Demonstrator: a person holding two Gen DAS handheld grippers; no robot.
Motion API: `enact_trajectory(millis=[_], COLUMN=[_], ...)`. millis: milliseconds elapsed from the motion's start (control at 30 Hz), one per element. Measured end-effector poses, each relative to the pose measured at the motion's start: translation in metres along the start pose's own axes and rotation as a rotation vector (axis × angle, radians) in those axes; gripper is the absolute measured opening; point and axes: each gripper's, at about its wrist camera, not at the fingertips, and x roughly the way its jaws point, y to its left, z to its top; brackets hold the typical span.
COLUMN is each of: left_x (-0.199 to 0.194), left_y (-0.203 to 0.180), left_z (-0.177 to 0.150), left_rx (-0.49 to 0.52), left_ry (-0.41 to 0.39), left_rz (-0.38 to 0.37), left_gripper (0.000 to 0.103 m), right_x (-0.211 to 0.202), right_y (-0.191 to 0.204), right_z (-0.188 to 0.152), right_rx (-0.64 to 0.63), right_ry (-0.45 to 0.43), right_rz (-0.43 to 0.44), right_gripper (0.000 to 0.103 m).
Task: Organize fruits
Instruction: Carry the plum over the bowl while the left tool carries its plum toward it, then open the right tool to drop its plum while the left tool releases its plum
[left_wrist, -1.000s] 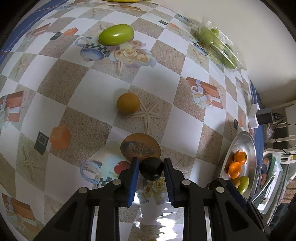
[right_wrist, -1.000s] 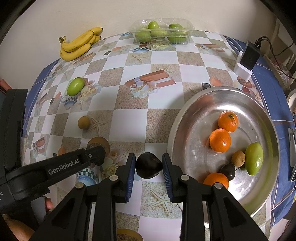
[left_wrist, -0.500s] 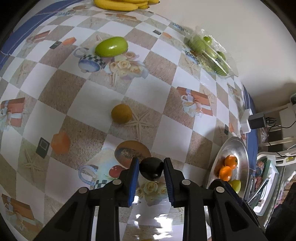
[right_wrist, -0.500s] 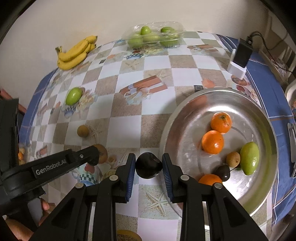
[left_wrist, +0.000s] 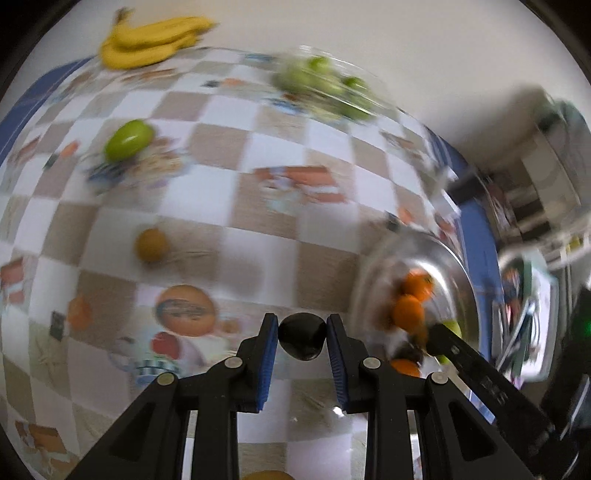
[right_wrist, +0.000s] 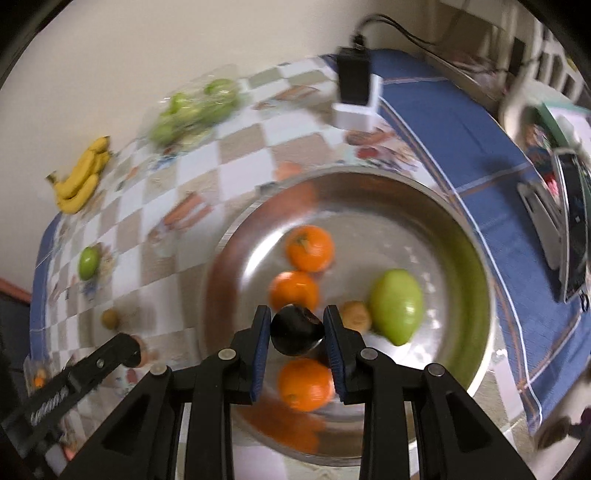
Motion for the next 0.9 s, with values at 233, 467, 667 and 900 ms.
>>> enact_trajectory(millis=[233,467,667,900], left_x=[0.013,0.015,0.017,0.014], left_y=[-0.043,-0.050,-0.045,-0.032], left_z=[-0.015,-0.018,-0.016,-0.012], left_rx=[0.140,0.162,0.146,0.095], left_ry=[0.026,0.028,0.032,0.012], left_rz=[-0.032,-0.074,-0.077,-0.038], left_gripper=[0.029,0.031,0.037,0.055], right_x=[0.004,0.005,0.004,0.002], right_y=[-0.011,-0.013,-0.017,-0.018], right_z=[-0.001,-0.002,-0.001,0.000], right_rx=[0.034,0.050,0.072,0.083], right_ry=[0.018,0.027,0.021,0.009], right_rz=[-0.011,-0.014,-0.020,-0.022], right_gripper=[0.031,0.032,0.047,0.063])
